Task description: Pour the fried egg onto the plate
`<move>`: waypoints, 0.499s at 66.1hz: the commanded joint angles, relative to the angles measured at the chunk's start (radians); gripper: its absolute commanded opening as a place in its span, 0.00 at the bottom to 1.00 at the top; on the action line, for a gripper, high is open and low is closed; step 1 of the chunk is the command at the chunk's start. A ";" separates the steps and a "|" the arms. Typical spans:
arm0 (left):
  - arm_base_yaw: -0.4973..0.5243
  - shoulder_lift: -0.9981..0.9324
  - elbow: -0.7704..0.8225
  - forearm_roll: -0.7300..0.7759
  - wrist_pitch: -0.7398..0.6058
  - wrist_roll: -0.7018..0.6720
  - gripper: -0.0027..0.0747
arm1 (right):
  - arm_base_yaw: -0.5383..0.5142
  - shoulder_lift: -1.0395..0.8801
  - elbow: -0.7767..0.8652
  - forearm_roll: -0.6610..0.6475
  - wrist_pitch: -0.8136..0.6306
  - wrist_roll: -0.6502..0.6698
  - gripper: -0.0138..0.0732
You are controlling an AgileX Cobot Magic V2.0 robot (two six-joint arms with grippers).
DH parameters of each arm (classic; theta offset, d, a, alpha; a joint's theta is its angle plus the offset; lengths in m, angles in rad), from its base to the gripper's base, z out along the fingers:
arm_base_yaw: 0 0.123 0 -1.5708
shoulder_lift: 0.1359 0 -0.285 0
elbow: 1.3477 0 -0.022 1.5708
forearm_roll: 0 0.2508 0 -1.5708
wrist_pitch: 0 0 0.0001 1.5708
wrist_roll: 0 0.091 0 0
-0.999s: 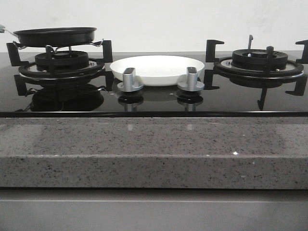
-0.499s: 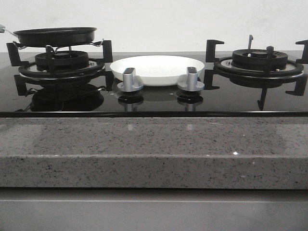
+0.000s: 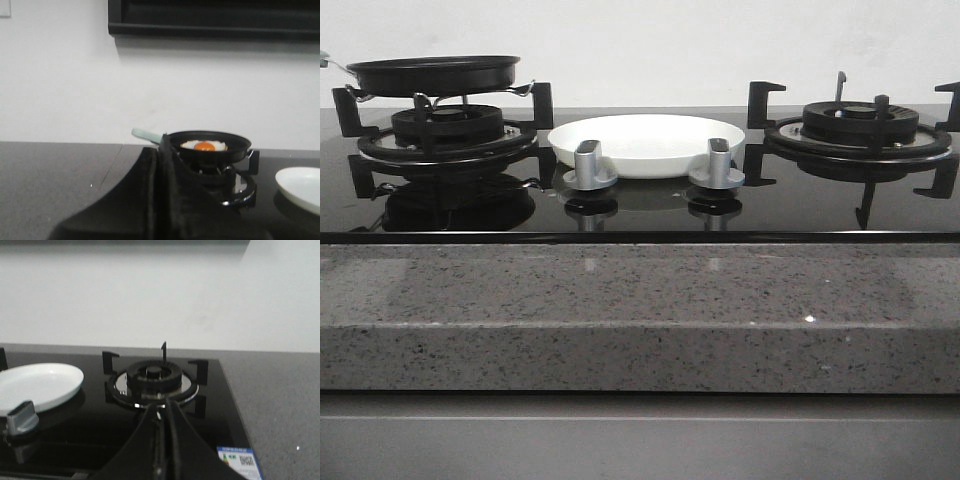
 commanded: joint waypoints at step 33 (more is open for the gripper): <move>-0.007 0.399 -0.550 -0.004 0.501 -0.010 0.01 | 0.001 0.427 -0.519 -0.009 0.465 -0.009 0.08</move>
